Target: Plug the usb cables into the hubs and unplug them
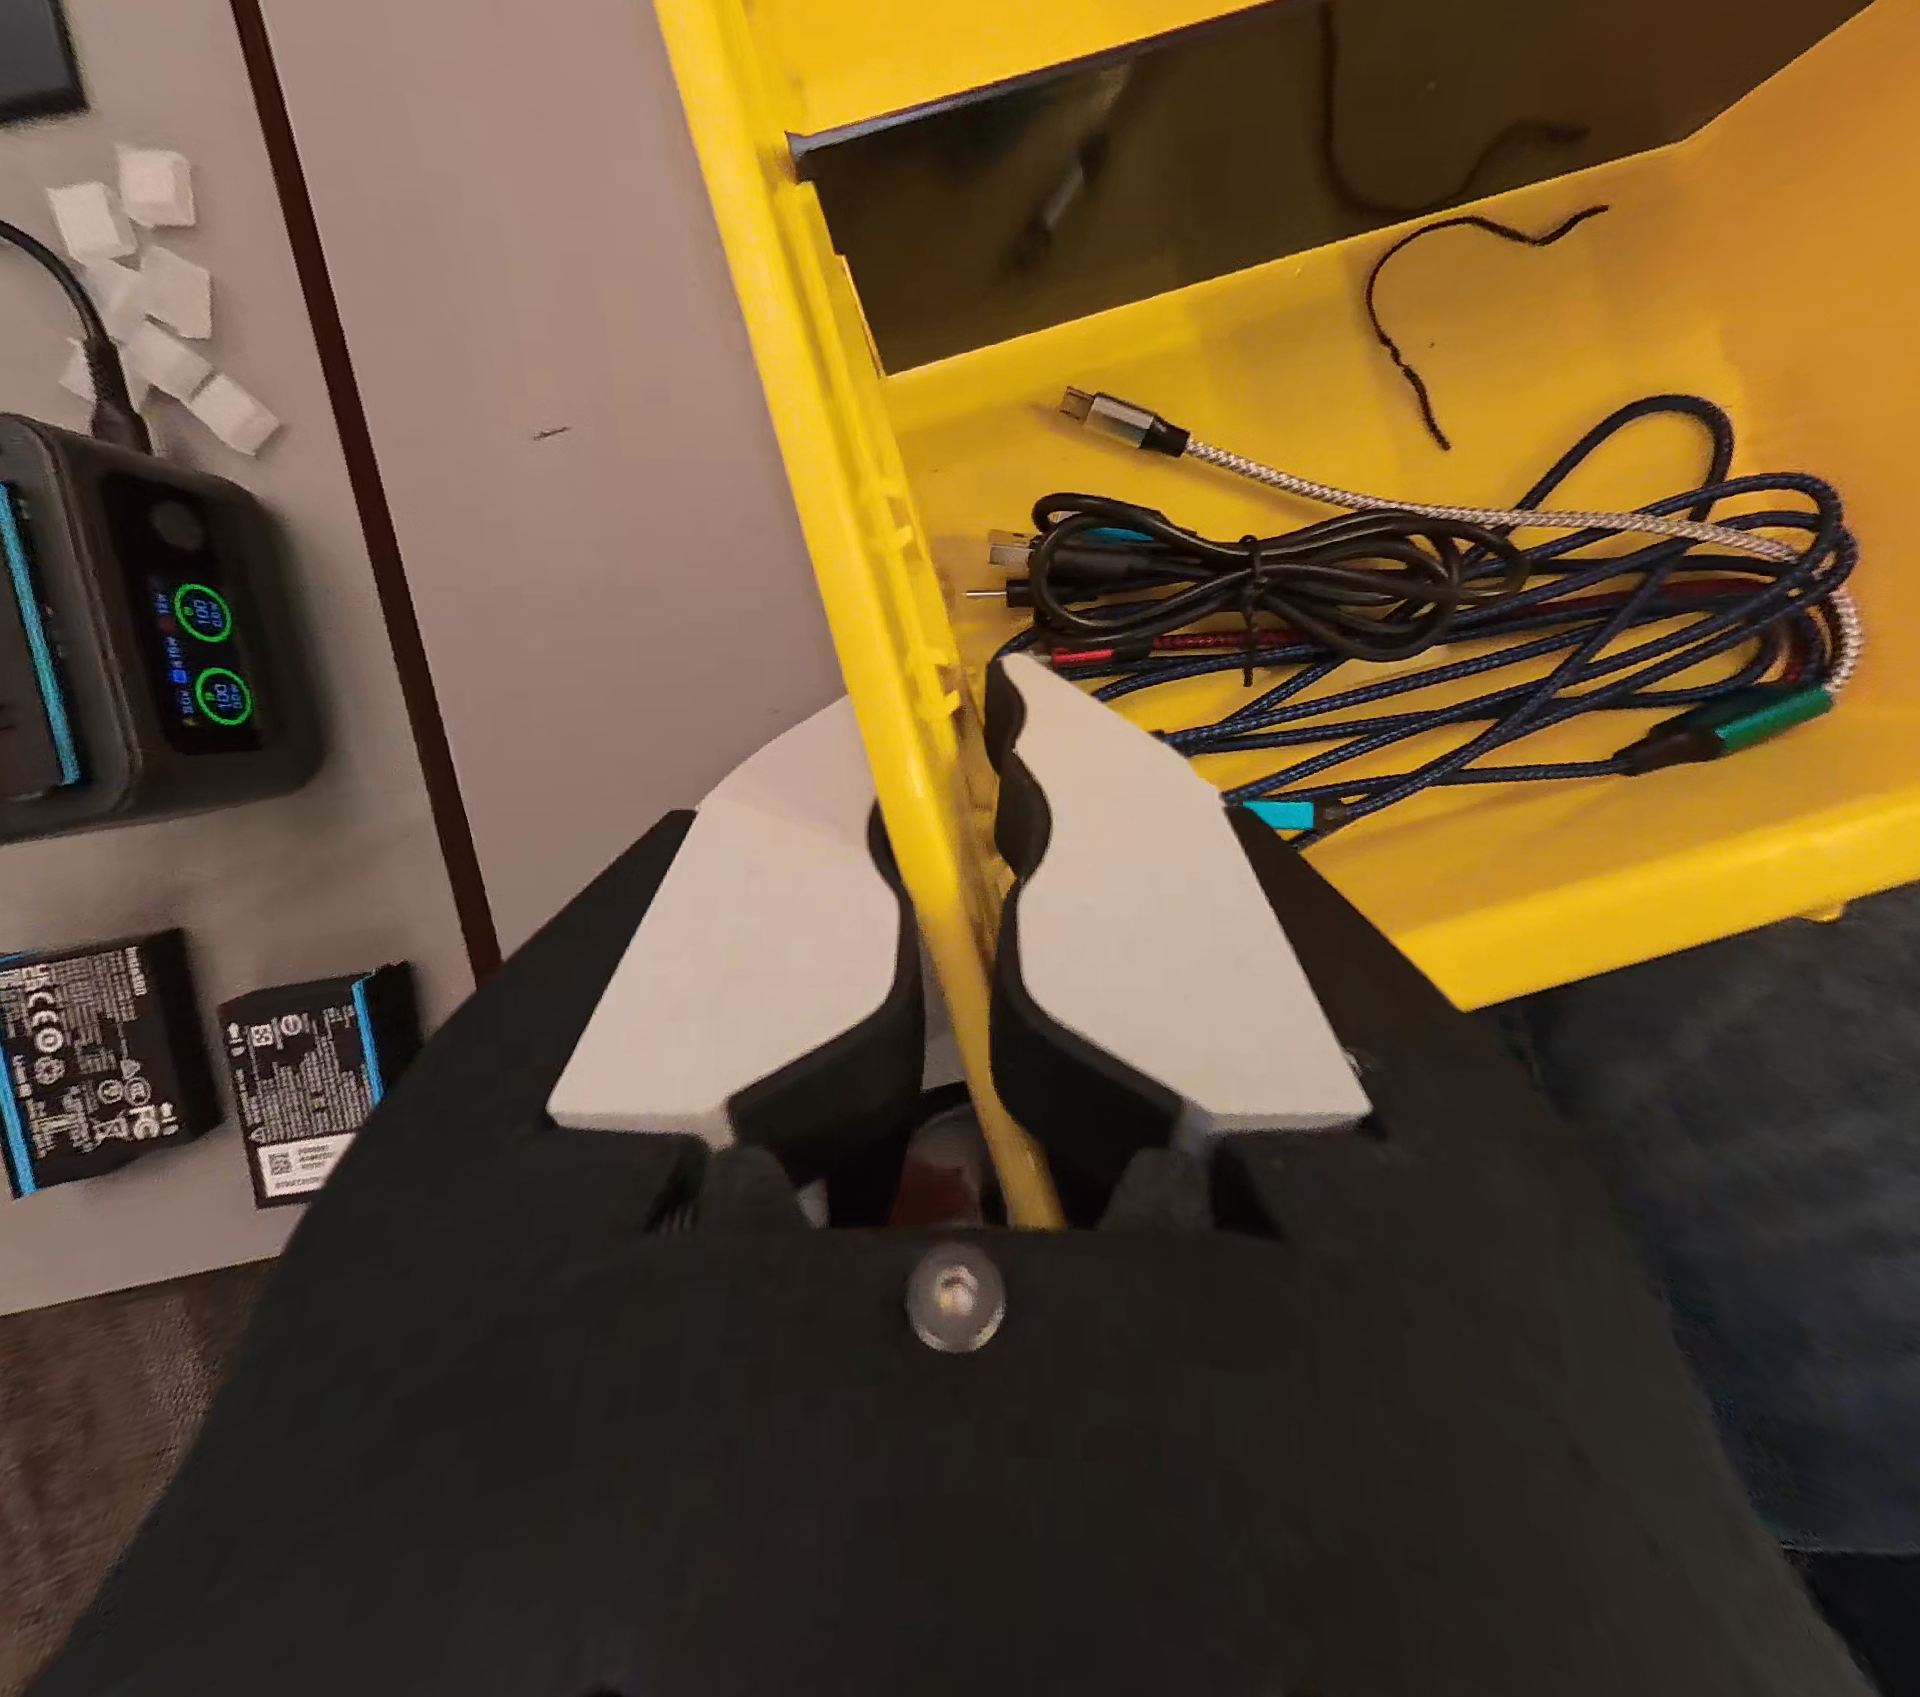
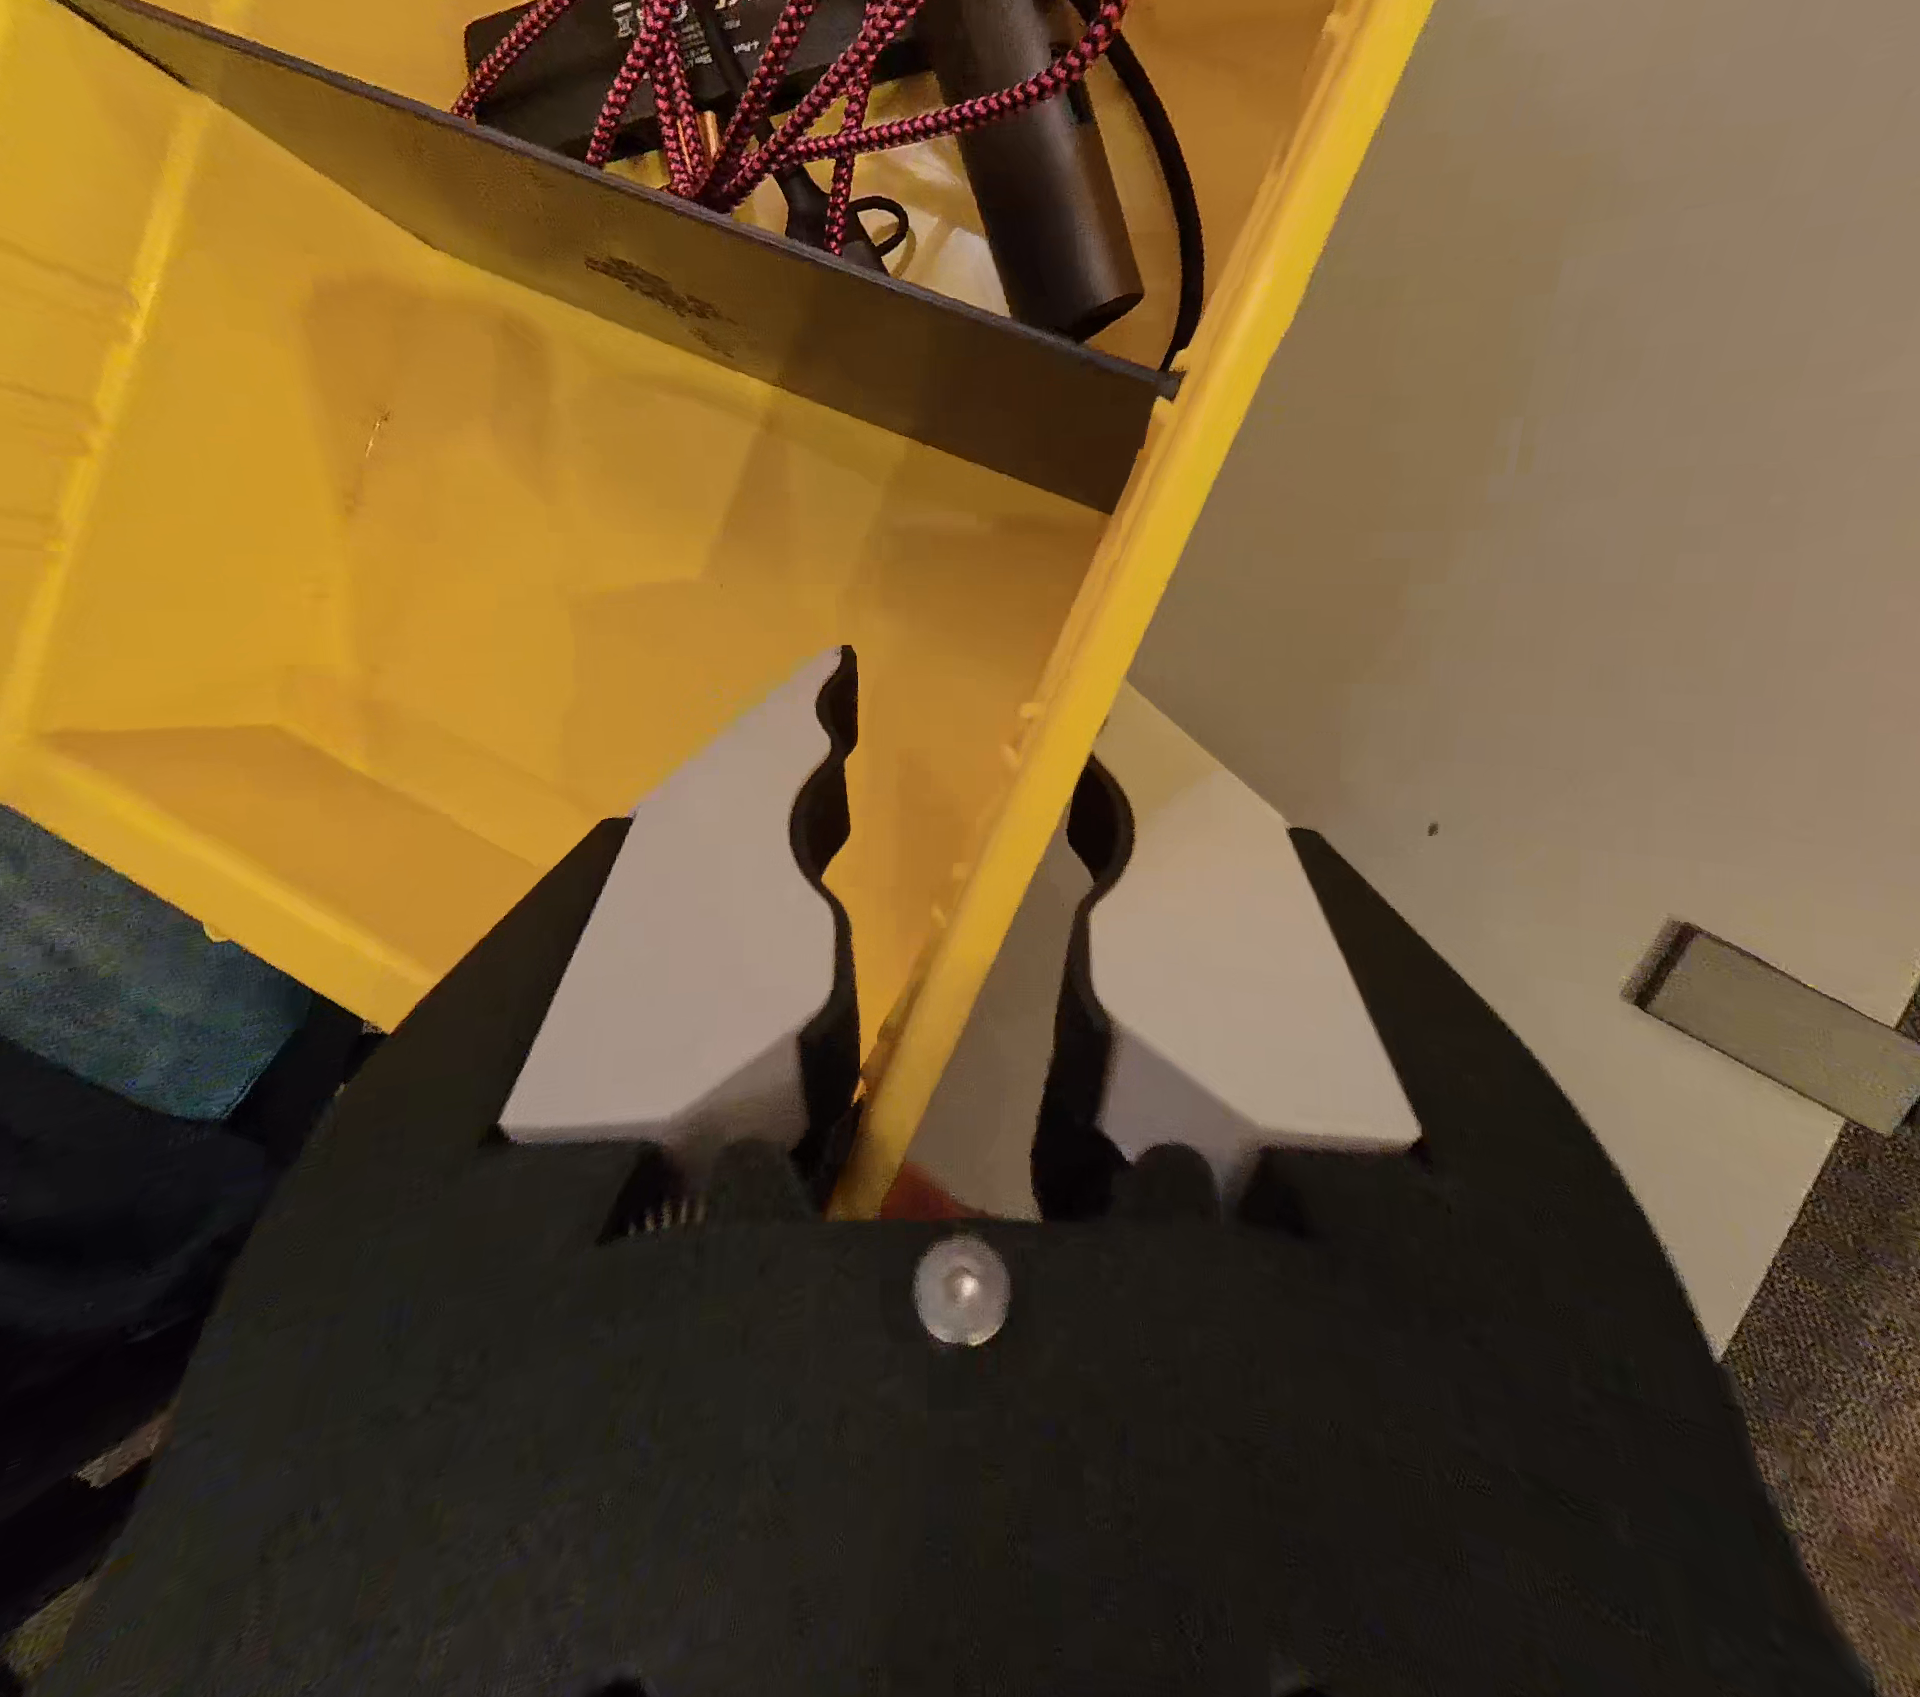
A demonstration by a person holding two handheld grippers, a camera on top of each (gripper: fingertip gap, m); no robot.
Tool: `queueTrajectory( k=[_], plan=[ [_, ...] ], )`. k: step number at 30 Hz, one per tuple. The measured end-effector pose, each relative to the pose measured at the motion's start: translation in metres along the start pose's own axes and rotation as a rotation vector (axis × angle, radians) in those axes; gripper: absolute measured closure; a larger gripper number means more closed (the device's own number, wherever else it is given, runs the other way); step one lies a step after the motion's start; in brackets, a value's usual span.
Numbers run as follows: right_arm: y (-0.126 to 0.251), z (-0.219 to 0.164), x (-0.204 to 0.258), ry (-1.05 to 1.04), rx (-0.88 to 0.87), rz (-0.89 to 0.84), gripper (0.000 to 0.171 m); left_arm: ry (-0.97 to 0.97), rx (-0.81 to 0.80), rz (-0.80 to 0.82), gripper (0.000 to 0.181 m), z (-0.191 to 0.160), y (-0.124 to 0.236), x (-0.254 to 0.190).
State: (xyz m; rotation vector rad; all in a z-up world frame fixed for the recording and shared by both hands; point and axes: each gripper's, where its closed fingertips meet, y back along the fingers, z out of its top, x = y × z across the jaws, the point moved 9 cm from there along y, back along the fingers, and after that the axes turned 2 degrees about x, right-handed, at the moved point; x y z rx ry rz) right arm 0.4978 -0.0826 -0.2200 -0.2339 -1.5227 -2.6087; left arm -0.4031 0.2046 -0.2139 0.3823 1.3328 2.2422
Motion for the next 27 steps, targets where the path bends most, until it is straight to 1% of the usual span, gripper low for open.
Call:
queueTrajectory(
  k=[5, 15, 21, 22, 27],
  plan=[
    [-0.011, 0.015, 0.019, -0.008, -0.025, 0.001, 0.142, 0.01, -0.027, 0.002, 0.175, -0.001, 0.001, -0.002],
    [-0.047, 0.053, 0.078, 0.036, -0.025, 0.034, 0.139, 0.019, -0.117, -0.046, 0.176, -0.002, 0.006, -0.015],
    [-0.078, 0.085, 0.127, 0.076, -0.034, 0.08, 0.135, 0.051, -0.207, -0.075, 0.177, -0.008, 0.026, -0.018],
    [-0.079, 0.087, 0.138, 0.089, -0.037, 0.09, 0.134, 0.056, -0.222, -0.074, 0.177, -0.009, 0.03, -0.019],
    [-0.11, 0.116, 0.197, 0.134, -0.077, 0.137, 0.127, 0.064, -0.275, -0.061, 0.177, -0.014, 0.053, -0.015]
  ],
)
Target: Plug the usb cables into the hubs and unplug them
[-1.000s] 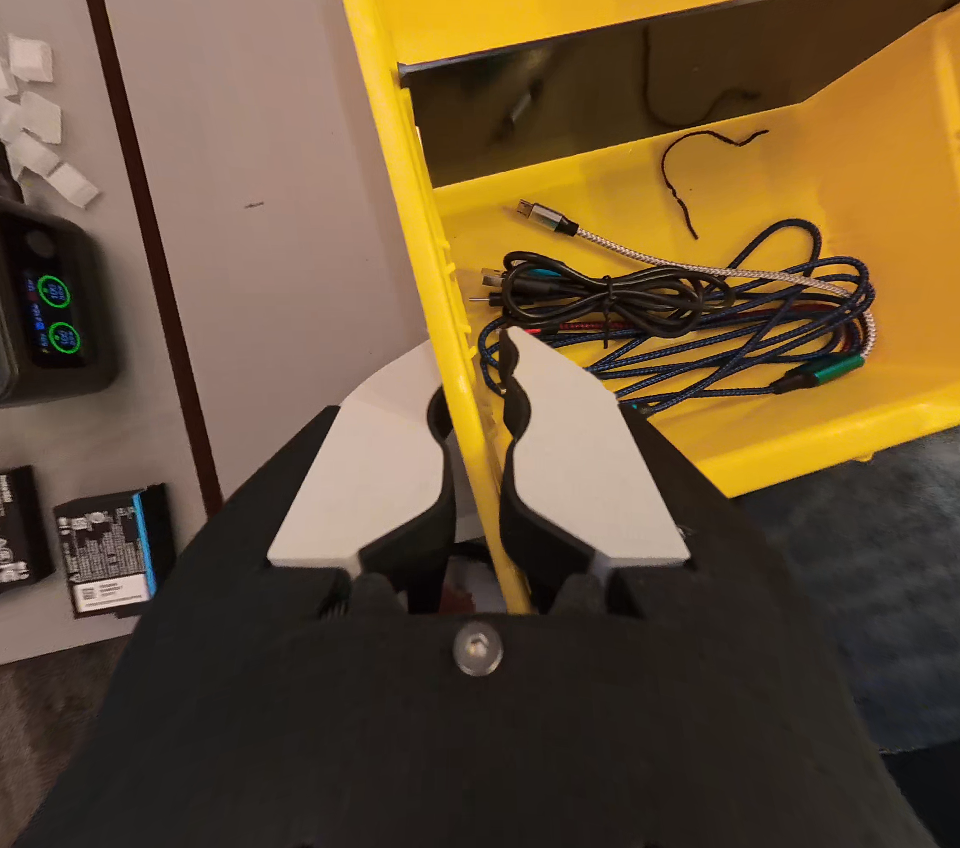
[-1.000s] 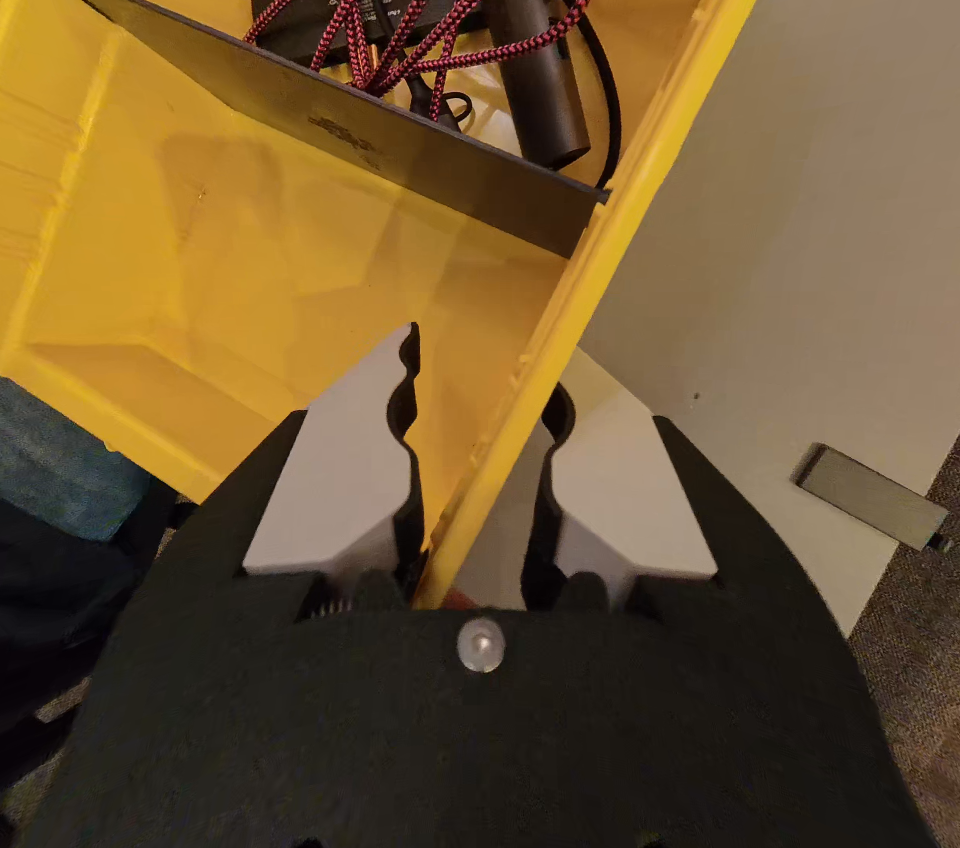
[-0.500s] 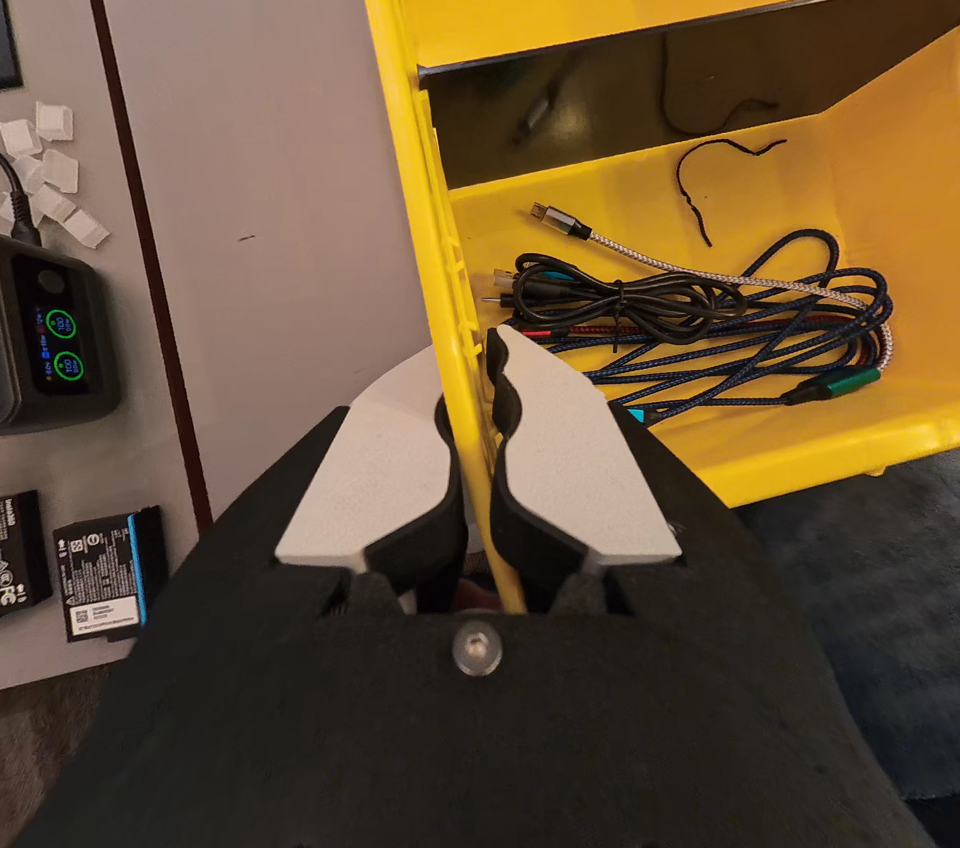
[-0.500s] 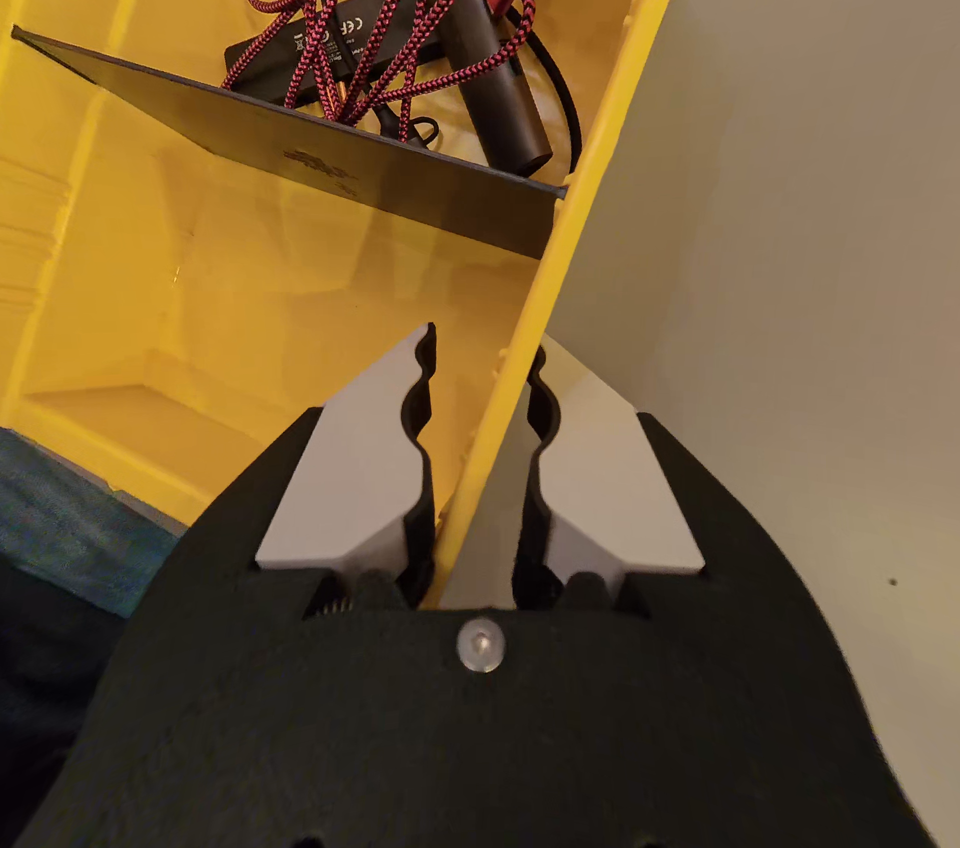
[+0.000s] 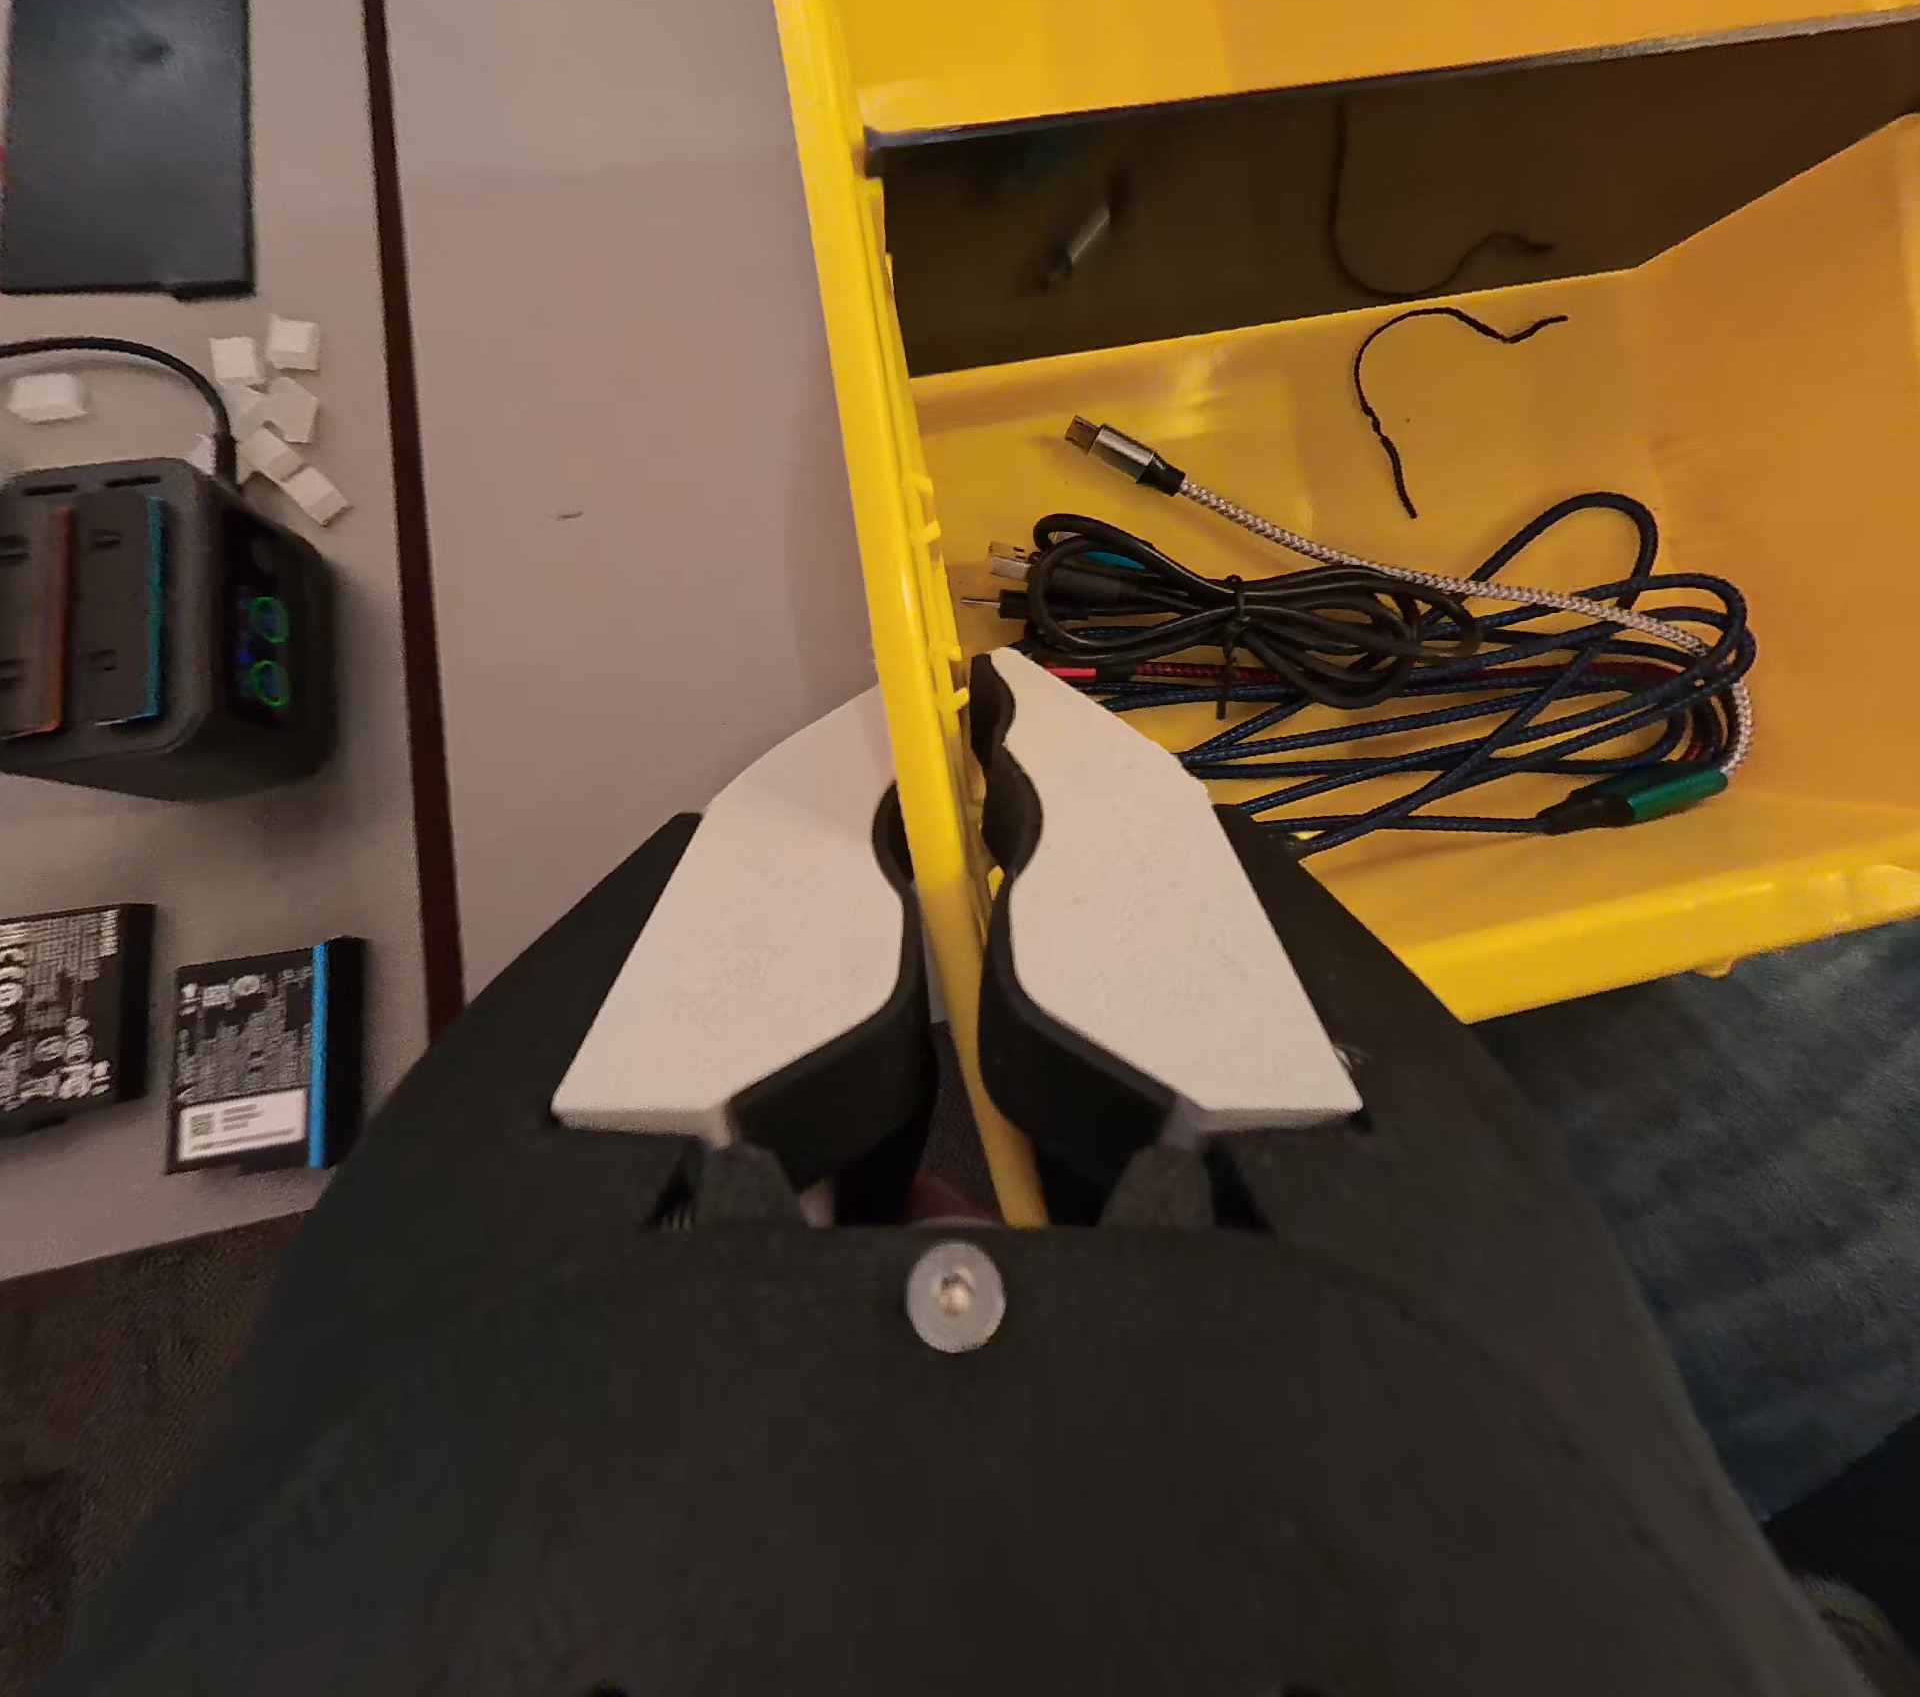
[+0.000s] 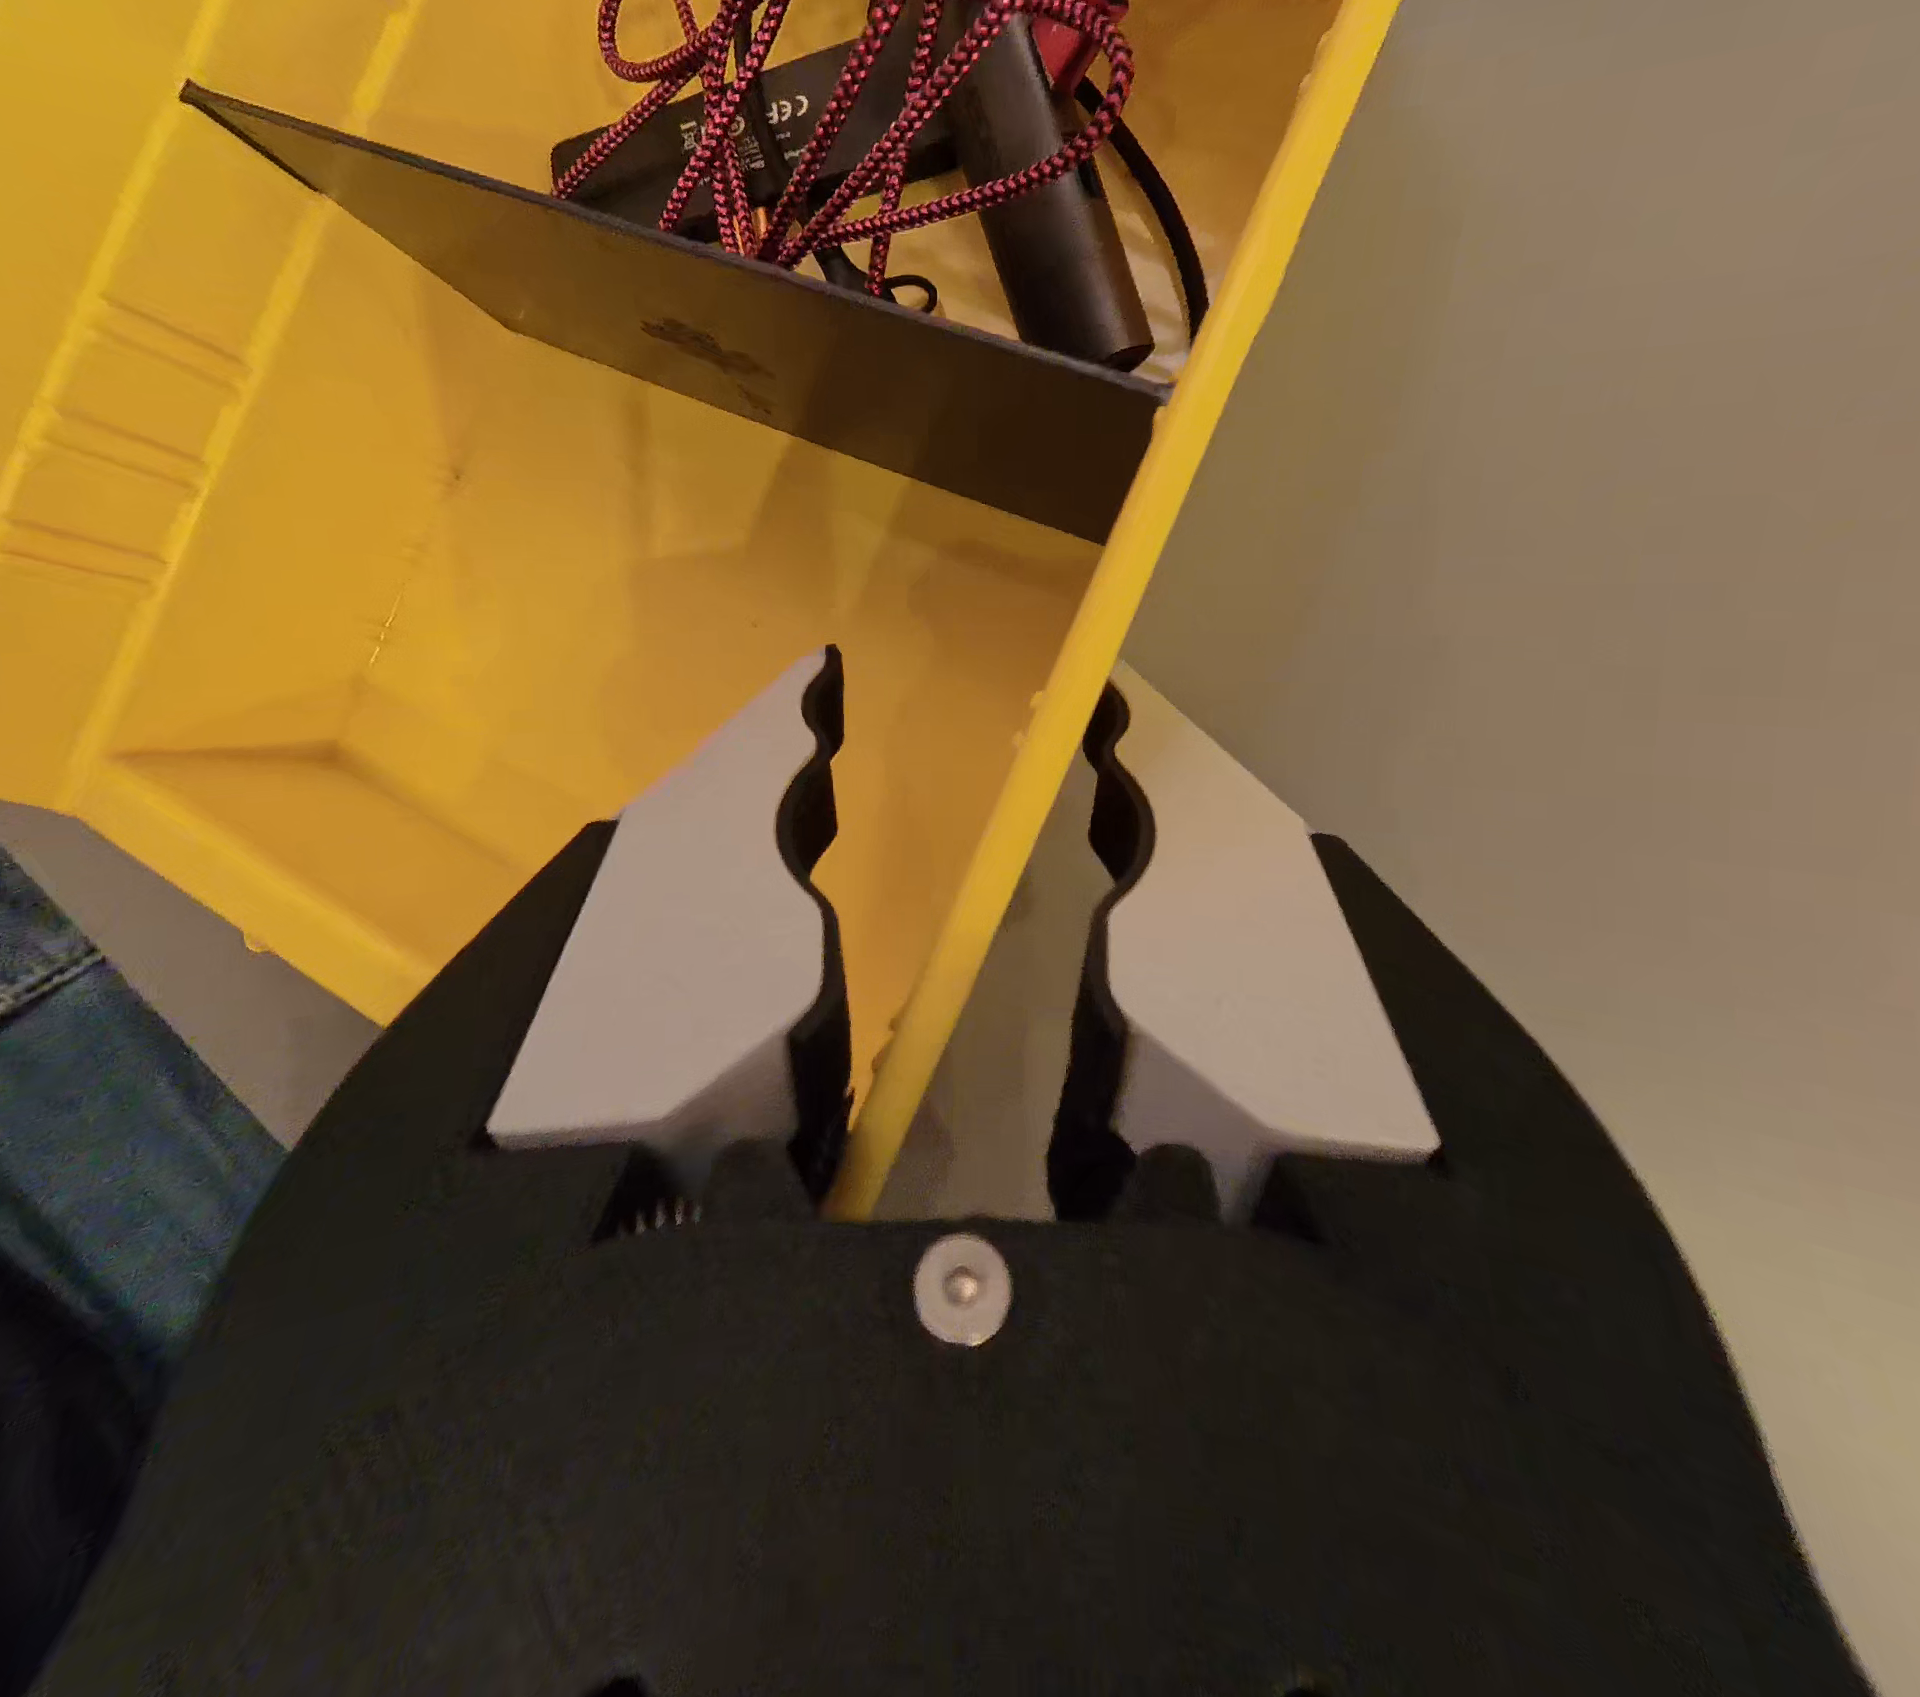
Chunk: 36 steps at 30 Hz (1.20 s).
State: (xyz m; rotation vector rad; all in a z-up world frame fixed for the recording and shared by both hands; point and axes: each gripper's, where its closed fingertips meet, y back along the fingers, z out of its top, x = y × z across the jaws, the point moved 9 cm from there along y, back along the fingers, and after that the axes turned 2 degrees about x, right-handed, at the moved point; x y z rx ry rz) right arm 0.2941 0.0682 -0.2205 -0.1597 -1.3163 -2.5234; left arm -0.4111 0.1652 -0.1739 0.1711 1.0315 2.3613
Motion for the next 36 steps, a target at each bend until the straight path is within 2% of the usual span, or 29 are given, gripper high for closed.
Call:
queueTrajectory(
  k=[7, 11, 14, 17, 18, 19, 22, 25, 30, 36],
  plan=[
    [-0.053, 0.035, 0.084, 0.082, -0.042, 0.102, 0.109, 0.011, -0.093, 0.032, 0.177, 0.006, 0.034, 0.01],
    [-0.083, 0.051, 0.142, 0.045, -0.107, 0.245, 0.084, -0.004, -0.123, 0.048, 0.177, 0.014, 0.056, 0.011],
    [-0.103, 0.06, 0.19, 0.093, -0.122, 0.304, 0.067, -0.038, -0.139, 0.058, 0.177, 0.025, 0.075, 0.004],
    [-0.122, 0.068, 0.237, 0.122, -0.121, 0.436, 0.044, -0.043, -0.168, 0.058, 0.177, 0.034, 0.089, -0.005],
    [-0.125, 0.071, 0.249, 0.118, -0.123, 0.496, 0.041, -0.043, -0.173, 0.056, 0.177, 0.037, 0.093, -0.008],
    [-0.124, 0.075, 0.257, 0.108, -0.144, 0.54, 0.046, -0.045, -0.178, 0.058, 0.177, 0.039, 0.097, -0.012],
    [-0.112, 0.087, 0.264, 0.107, -0.232, 0.556, 0.041, -0.056, -0.197, 0.056, 0.175, 0.049, 0.106, -0.026],
    [-0.08, 0.091, 0.262, 0.137, -0.333, 0.575, 0.045, -0.096, -0.178, 0.02, 0.174, 0.062, 0.101, -0.049],
    [-0.001, 0.075, 0.244, 0.126, -0.47, 0.657, 0.056, -0.189, -0.117, -0.096, 0.175, 0.088, 0.059, -0.101],
    [0.07, 0.016, 0.234, 0.055, -0.589, 0.653, 0.054, -0.297, -0.072, -0.284, 0.175, 0.128, -0.009, -0.187]
  ],
)
